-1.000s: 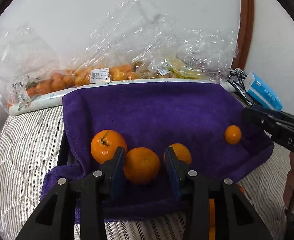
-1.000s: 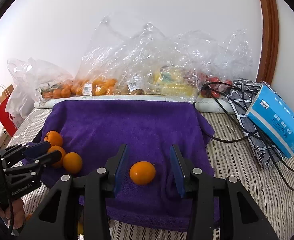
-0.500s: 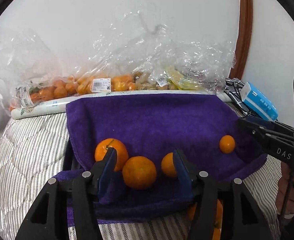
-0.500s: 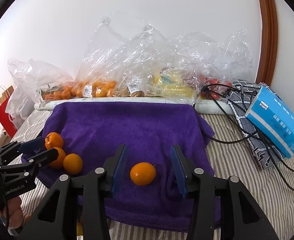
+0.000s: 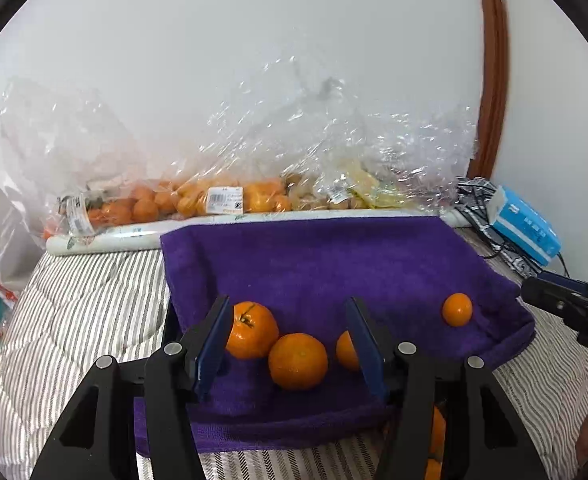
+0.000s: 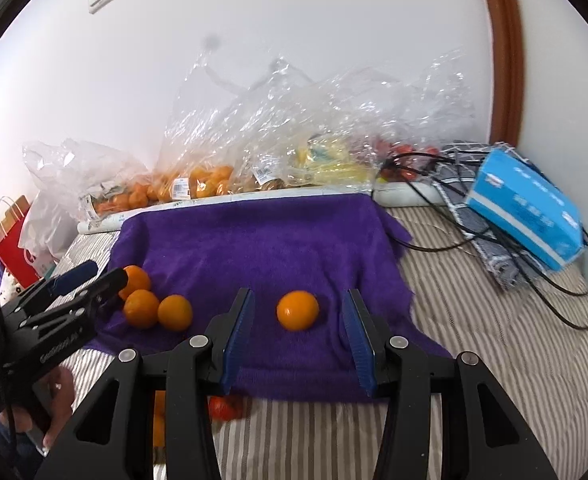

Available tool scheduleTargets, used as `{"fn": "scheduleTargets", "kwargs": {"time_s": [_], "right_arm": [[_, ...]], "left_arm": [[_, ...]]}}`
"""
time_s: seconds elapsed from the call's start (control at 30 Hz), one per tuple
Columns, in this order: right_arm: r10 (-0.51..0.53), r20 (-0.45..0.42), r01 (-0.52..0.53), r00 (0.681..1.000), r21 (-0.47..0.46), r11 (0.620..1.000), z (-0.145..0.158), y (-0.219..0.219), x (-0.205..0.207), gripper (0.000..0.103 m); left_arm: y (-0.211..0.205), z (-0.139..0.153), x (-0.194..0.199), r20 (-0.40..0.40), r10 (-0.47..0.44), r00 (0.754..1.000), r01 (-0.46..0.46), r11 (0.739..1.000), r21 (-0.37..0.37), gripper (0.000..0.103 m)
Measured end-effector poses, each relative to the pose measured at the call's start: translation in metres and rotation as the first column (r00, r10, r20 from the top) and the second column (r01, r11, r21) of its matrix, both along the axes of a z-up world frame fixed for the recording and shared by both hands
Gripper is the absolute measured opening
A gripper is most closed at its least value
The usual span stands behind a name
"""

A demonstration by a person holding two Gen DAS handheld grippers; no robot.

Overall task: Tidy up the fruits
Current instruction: 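Open the left tool to drop the mandarin onto the towel, then grasp the red fruit beside the towel with the right tool while the left tool approaches loose mandarins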

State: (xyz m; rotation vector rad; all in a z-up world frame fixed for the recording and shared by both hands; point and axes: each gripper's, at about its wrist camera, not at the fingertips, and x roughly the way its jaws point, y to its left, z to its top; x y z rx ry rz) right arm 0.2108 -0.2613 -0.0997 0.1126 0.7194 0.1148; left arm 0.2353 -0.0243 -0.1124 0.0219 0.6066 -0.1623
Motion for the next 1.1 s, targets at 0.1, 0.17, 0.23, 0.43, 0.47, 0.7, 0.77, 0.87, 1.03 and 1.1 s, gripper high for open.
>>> {"fn": "scheduleTargets", "kwargs": {"time_s": [0.1,0.17,0.23,0.43,0.47,0.7,0.77,0.87,1.03,1.1], "right_arm": [[-0.005,0.002,0.005,1.000,0.012,1.000,0.011,-0.003,-0.013,0.046],[-0.004,0.008,0.004,1.000,0.007,1.000,0.017,-0.003,-0.023,0.046],[-0.010,0.016,0.010,1.000,-0.011,1.000,0.022,-0.002,-0.031,0.046],[-0.034,0.068,0.037,0.997,-0.047,0.998,0.030,0.003,-0.056,0.046],[-0.029,0.062,0.031,0.998,-0.033,0.999,0.030,0.003,-0.058,0.046],[0.046,0.036,-0.045,0.998,-0.029,0.999,0.029,0.023,-0.073,0.046],[0.067,0.036,-0.067,0.997,-0.023,0.998,0.026,0.029,-0.075,0.046],[0.093,0.024,-0.093,0.995,-0.006,0.996,0.021,0.036,-0.076,0.046],[0.121,-0.002,-0.121,0.993,0.002,0.993,0.007,0.047,-0.076,0.046],[0.131,-0.015,-0.131,0.991,-0.001,0.991,0.002,0.051,-0.075,0.046]], "left_arm": [[0.000,0.005,-0.007,0.000,-0.011,1.000,0.011,1.000,0.013,0.056],[0.001,0.006,-0.015,0.003,-0.017,1.000,0.017,1.000,0.020,0.056],[0.004,0.006,-0.024,-0.003,-0.024,1.000,0.024,0.999,0.021,0.056],[0.023,0.003,-0.050,-0.040,-0.047,0.998,0.047,0.999,-0.017,0.056],[0.025,0.001,-0.054,-0.043,-0.048,0.998,0.047,0.999,-0.016,0.056],[0.047,-0.015,-0.076,-0.065,-0.023,0.998,0.021,0.999,-0.025,0.056],[0.053,-0.019,-0.080,-0.076,-0.015,0.997,0.012,0.999,-0.039,0.056],[0.063,-0.025,-0.085,-0.085,-0.001,0.996,-0.004,0.998,-0.057,0.056],[0.075,-0.033,-0.084,-0.097,0.046,0.994,-0.053,0.996,-0.077,0.057],[0.077,-0.035,-0.082,-0.112,0.058,0.992,-0.067,0.994,-0.080,0.057]]}}
